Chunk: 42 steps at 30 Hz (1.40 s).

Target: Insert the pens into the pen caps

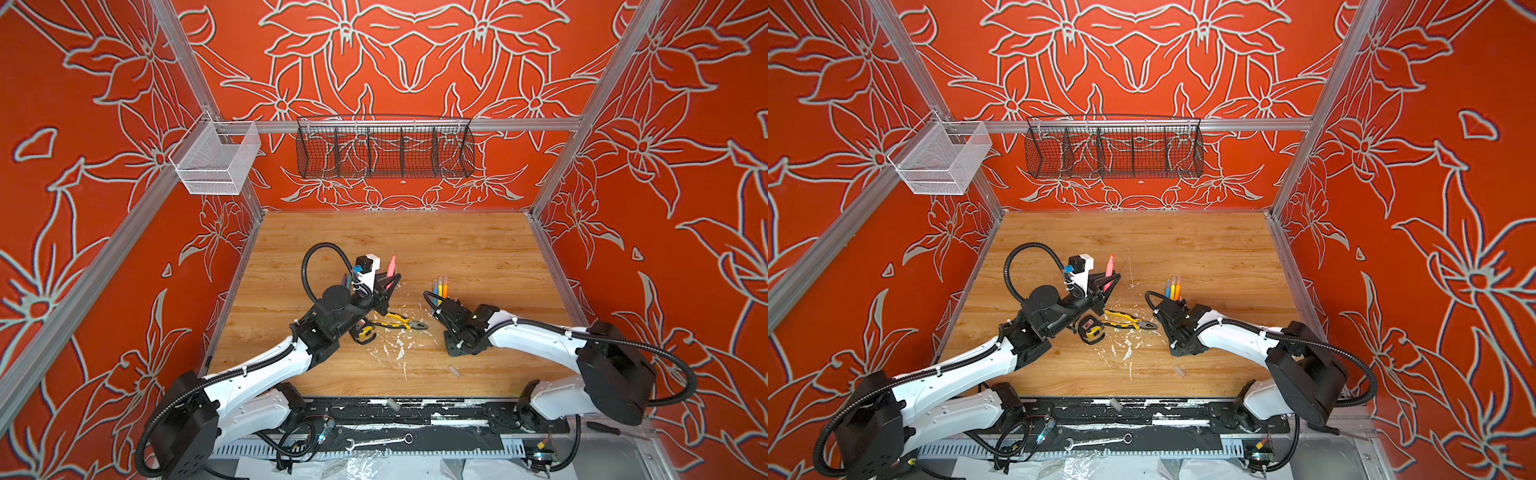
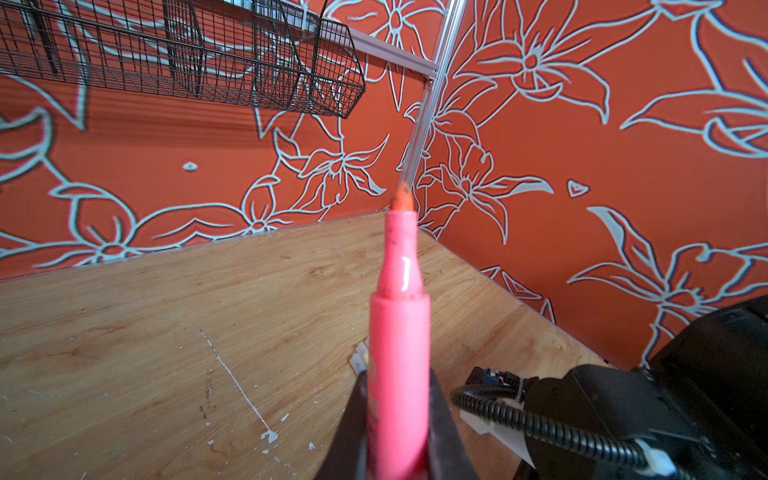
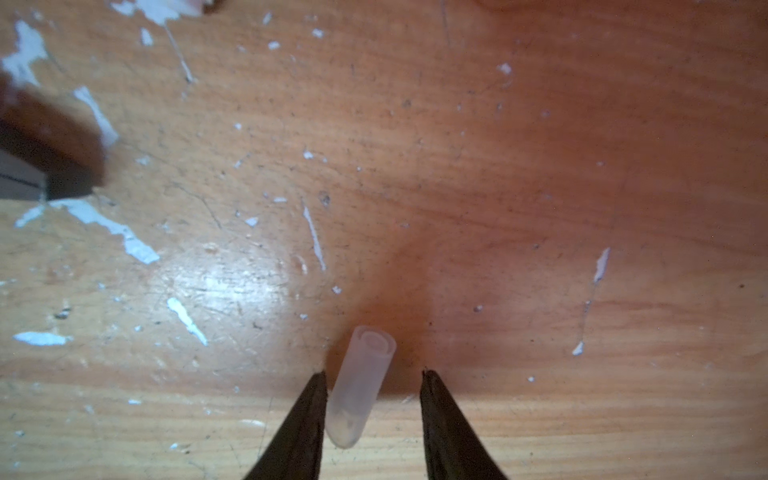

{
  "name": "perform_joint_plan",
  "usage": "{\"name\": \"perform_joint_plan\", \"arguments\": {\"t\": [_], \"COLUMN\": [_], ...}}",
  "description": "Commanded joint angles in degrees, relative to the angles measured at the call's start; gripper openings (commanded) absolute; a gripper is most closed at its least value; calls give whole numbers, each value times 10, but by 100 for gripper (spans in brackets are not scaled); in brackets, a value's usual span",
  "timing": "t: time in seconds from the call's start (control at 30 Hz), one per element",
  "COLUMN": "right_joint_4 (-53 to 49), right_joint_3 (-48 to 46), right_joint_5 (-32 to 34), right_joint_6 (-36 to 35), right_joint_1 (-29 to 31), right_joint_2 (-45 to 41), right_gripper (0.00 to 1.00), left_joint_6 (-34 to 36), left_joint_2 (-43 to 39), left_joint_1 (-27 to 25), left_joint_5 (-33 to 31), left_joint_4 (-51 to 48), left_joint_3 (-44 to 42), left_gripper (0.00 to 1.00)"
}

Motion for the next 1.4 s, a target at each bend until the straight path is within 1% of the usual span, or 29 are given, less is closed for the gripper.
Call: {"name": "perform_joint_plan", "arguments": {"t": [0.0, 0.17, 0.3, 0.4, 0.5, 0.6, 0.67, 0.73, 0.77, 0.83, 0.9, 1.0, 1.1, 1.17, 1.37], "right_joint_4": [-6, -1, -18, -25, -22, -14, -13, 0, 15, 50, 94, 160, 213, 237, 252], "right_joint_3": [-4, -7, 2, 12, 23, 31, 38, 41, 40, 38, 34, 17, 2, -4, 13], "right_joint_5": [9, 8, 22, 49, 59, 75, 76, 77, 76, 69, 54, 24, -5, -26, -34], "right_joint_6": [6, 6, 4, -11, -28, -47, -52, -59, -65, -90, -126, -170, -189, -197, -224], "right_joint_1": [-1, -1, 3, 27, 51, 88, 100, 125, 147, 193, 245, 306, 343, 360, 416], "right_joint_2": [-17, -26, -36, -81, -117, -128, -121, -117, -114, -111, -102, -86, -66, -56, -8], "right_gripper": [43, 44, 43, 46, 48, 50, 50, 50, 50, 50, 46, 44, 44, 44, 44], "left_joint_6": [1, -2, -2, -5, -11, -24, -35, -54, -67, -97, -125, -157, -171, -173, -174], "left_joint_2": [-15, -18, -20, -23, -23, -24, -24, -24, -24, -23, -24, -31, -35, -59, -76], "left_joint_1": [0, 0, 0, 1, 2, 10, 19, 31, 42, 65, 89, 113, 124, 126, 127], "left_joint_5": [-21, -47, -51, -69, -96, -109, -113, -115, -115, -114, -117, -130, -136, -139, -152], "left_joint_4": [16, 11, 10, 7, 0, -8, -14, -22, -27, -38, -47, -68, -73, -71, -76], "left_joint_3": [-8, -9, -10, -11, -11, -10, -10, -11, -11, -13, -18, -23, -32, -38, -45], "left_gripper": [0, 0, 0, 0, 0, 0, 0, 0, 0, 0, 0, 0, 0, 0, 0]}}
